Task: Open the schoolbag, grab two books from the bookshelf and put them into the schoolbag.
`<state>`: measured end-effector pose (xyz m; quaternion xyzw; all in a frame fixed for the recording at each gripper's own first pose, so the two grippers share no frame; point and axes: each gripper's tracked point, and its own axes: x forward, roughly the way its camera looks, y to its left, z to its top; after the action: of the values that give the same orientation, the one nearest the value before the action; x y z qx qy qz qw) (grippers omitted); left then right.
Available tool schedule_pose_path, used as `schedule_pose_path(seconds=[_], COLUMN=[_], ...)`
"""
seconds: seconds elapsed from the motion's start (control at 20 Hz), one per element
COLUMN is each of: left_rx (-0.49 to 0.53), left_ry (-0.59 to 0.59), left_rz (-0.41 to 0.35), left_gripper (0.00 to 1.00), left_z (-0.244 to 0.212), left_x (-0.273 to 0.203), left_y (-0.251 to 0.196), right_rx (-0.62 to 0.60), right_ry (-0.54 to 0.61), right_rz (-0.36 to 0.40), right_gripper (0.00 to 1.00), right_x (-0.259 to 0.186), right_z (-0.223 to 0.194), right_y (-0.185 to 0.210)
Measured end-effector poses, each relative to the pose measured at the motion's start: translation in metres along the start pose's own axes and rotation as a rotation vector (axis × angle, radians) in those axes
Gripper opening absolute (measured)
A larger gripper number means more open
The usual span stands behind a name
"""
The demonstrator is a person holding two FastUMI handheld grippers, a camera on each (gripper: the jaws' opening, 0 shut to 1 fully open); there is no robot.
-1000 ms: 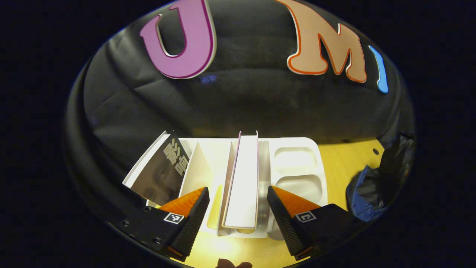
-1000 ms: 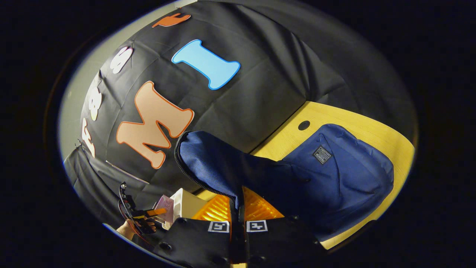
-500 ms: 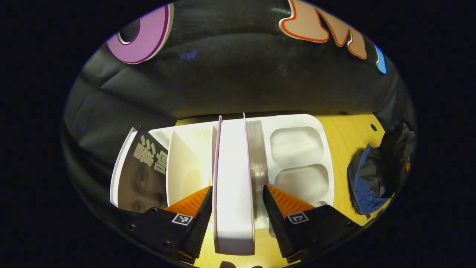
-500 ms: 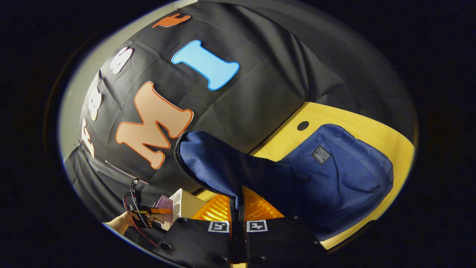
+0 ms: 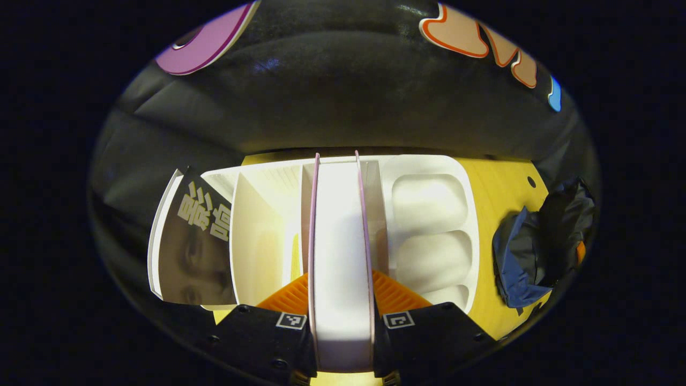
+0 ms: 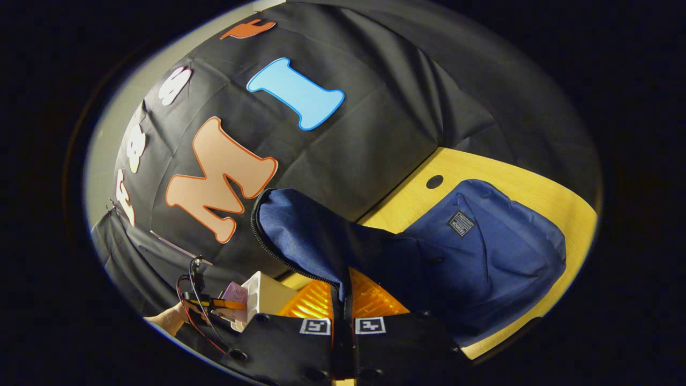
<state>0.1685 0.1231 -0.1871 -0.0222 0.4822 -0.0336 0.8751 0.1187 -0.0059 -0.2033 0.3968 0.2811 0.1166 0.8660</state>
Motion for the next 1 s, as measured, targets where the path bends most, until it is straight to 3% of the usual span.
schedule_pose_path(seconds=[0.1,1.0], left_rx=[-0.025,-0.315], left_ry=[-0.005,-0.17], left_rz=[-0.008,-0.237], left_gripper=[0.34,0.34], left_z=[-0.003,0.0], left_x=[-0.006,-0.111], left_y=[0.006,0.05], right_rx=[0.002,-0.021], right_ry=[0.0,0.012], right_rz=[-0.001,-0.013], right_gripper=[0.03,0.03], right_x=[0.0,-0.002], right_z=[0.001,0.001], right_y=[0.001,0.001])
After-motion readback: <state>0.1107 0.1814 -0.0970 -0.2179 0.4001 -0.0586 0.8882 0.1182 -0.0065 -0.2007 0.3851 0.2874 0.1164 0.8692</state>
